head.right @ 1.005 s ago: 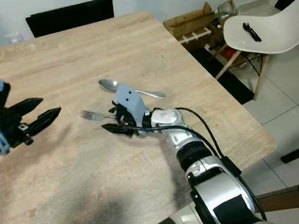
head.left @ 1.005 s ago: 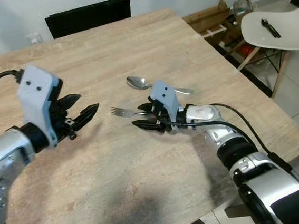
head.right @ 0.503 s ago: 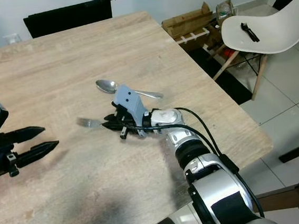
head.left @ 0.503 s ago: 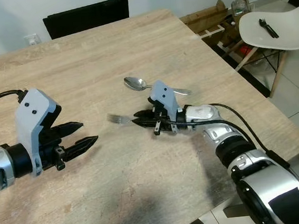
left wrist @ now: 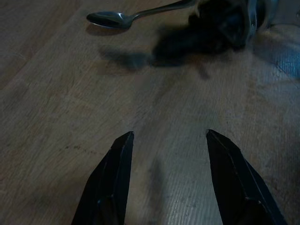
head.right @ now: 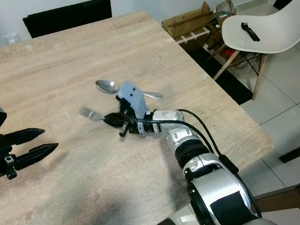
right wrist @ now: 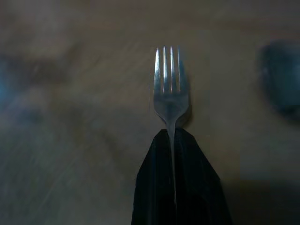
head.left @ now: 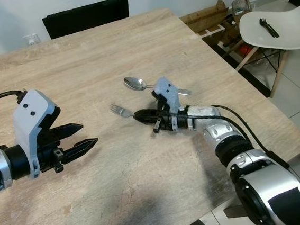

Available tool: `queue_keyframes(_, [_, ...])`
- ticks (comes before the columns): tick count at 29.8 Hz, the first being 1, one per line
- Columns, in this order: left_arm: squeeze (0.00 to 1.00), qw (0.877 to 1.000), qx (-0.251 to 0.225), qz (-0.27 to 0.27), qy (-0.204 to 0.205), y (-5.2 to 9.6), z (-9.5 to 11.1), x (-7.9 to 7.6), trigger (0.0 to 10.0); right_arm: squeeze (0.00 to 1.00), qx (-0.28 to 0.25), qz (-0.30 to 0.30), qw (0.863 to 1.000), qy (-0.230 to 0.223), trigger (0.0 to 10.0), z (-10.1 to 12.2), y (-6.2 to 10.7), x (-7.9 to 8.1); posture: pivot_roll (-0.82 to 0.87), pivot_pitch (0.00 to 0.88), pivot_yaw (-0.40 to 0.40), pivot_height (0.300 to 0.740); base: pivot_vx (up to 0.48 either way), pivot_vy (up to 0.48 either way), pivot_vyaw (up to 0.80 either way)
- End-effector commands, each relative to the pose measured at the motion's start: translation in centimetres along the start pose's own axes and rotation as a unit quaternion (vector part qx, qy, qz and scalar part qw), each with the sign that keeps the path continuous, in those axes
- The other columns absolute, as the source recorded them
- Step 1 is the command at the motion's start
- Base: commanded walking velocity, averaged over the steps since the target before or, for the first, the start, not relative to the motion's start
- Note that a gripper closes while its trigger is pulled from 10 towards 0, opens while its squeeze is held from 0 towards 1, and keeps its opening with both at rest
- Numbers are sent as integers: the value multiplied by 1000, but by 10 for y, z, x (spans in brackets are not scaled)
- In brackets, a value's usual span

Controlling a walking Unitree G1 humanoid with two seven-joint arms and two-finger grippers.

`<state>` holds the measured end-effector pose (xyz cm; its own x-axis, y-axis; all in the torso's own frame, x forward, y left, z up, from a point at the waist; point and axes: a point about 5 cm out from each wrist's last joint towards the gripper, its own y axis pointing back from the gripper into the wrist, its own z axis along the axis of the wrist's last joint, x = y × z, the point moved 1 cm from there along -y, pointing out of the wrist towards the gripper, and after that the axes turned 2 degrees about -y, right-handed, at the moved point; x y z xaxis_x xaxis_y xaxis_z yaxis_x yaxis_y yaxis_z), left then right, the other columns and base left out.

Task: Setting the table

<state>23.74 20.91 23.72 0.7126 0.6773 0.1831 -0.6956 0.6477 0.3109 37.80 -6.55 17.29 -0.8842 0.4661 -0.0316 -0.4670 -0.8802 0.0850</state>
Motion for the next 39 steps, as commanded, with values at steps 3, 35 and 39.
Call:
queue_keyframes(3, [0, 999, -33, 0, 12, -2, 7, -1, 10000, 0, -96, -64, 993, -15, 8980, 32, 11, -12, 61, 125, 34, 740, 0, 0, 0])
queue_keyframes(35, [0, 960, -85, 249, 92, -97, -7, 10, 10000, 0, -113, -524, 844, -18, 10000, 11, 136, 10, -120, 46, 60, 740, 0, 0, 0])
queue_keyframes(39, [0, 959, -90, 255, 88, -97, -6, 11, 10000, 0, -107, -526, 843, -22, 10000, 10, 136, 9, -117, 44, 60, 740, -84, 0, 0])
